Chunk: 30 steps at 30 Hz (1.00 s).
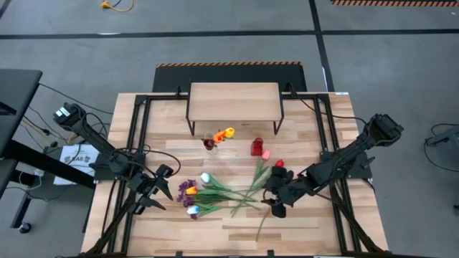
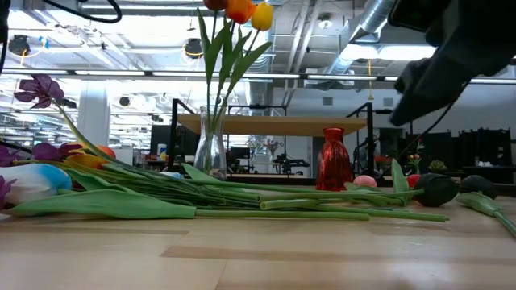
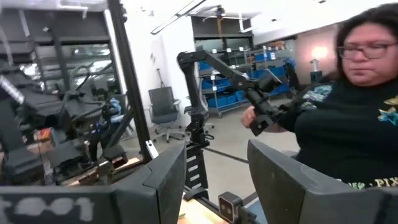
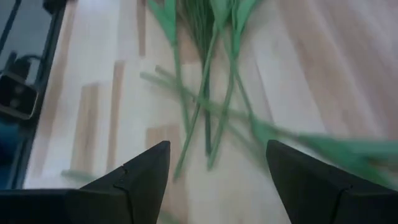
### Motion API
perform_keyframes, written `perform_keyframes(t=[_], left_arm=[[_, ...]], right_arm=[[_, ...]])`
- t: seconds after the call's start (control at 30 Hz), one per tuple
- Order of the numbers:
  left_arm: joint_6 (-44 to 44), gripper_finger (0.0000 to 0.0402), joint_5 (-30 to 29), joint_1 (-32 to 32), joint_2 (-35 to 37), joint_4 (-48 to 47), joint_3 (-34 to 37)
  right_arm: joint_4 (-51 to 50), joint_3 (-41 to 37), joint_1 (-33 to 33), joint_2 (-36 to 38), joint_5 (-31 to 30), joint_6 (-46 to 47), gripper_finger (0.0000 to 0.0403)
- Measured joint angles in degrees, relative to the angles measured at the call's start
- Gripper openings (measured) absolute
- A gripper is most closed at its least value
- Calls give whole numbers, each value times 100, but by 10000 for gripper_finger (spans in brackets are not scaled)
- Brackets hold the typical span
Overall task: Pick and place flowers into a vace then onto a shelf
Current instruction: Put the left black tulip into the transparent vase
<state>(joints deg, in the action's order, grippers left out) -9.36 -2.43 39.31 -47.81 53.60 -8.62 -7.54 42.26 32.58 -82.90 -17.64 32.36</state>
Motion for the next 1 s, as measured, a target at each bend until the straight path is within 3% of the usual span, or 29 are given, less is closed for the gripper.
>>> perform_keyframes(t=[0.27,0.57,0.73,1.0], left_arm=[[-97,163,-652,-4,0,-67,0],[-904,163,-700,-4,2,-8,-2],[-1020,163,-700,-4,2,-11,-2],[-907,163,-686,-2,2,-75,-2]], right_arm=[[969,-2,-310,-692,-186,-738,260],[2662,-1,-830,-1200,-201,-2211,260],[2681,-2,-861,-1213,-198,-2296,260],[2130,-2,-595,-1197,-169,-1623,260]])
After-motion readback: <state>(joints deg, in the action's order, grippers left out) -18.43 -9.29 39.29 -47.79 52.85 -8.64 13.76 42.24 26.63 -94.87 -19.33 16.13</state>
